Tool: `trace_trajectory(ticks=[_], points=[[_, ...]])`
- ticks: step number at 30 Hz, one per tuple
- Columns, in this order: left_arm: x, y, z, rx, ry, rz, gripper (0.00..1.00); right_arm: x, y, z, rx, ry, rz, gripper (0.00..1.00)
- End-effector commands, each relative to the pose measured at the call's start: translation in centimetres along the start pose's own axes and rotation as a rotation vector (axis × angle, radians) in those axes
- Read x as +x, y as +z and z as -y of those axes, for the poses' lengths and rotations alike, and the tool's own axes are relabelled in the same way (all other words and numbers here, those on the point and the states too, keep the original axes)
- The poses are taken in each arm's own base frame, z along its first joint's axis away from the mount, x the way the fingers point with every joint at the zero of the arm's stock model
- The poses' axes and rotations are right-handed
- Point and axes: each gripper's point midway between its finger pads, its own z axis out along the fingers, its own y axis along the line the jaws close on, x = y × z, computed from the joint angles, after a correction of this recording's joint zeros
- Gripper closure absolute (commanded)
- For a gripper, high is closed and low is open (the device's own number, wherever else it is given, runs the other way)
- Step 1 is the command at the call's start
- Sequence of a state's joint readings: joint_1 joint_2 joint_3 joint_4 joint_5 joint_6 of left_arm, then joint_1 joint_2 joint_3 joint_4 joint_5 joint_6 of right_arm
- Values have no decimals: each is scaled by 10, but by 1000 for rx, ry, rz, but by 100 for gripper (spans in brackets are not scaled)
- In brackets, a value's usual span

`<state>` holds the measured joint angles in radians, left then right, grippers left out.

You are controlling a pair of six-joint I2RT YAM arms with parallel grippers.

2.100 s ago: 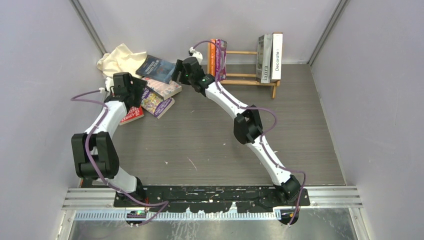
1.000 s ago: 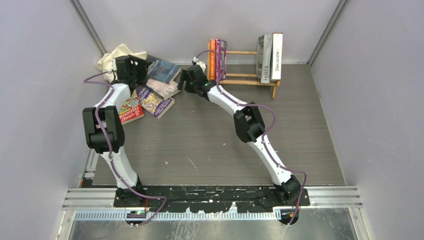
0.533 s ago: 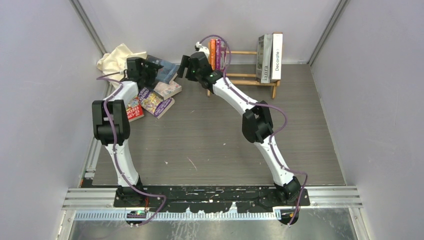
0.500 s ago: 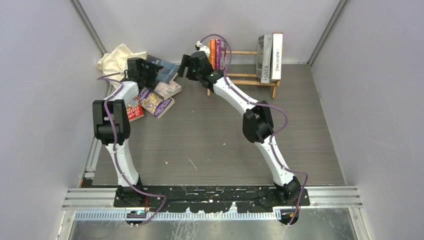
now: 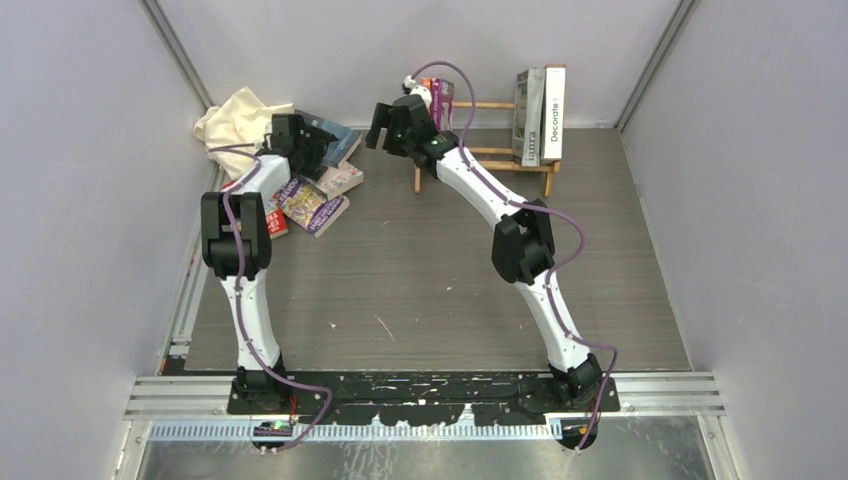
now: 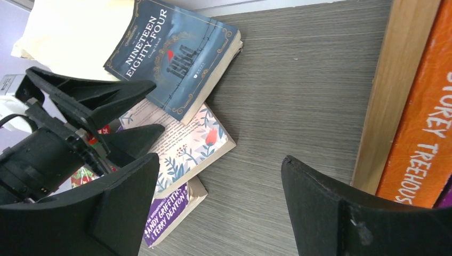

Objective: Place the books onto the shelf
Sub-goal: Pick up the book from the center of the board.

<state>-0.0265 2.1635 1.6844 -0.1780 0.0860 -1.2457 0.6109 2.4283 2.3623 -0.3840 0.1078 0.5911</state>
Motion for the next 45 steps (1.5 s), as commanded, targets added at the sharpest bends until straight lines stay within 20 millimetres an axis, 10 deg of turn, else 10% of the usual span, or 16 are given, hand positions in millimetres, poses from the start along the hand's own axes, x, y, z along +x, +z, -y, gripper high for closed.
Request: trace_trajectory(ticks=[1, 21, 45], points=[[-8, 4, 6, -38, 38, 42, 20, -50, -41, -36, -87, 4, 89, 9], [40, 27, -6, -170, 47, -10, 18, -48, -47, -13, -8, -47, 85, 8], [13, 24, -84, -335, 20, 193, 16, -26, -42, -4, -8, -40, 26, 8]])
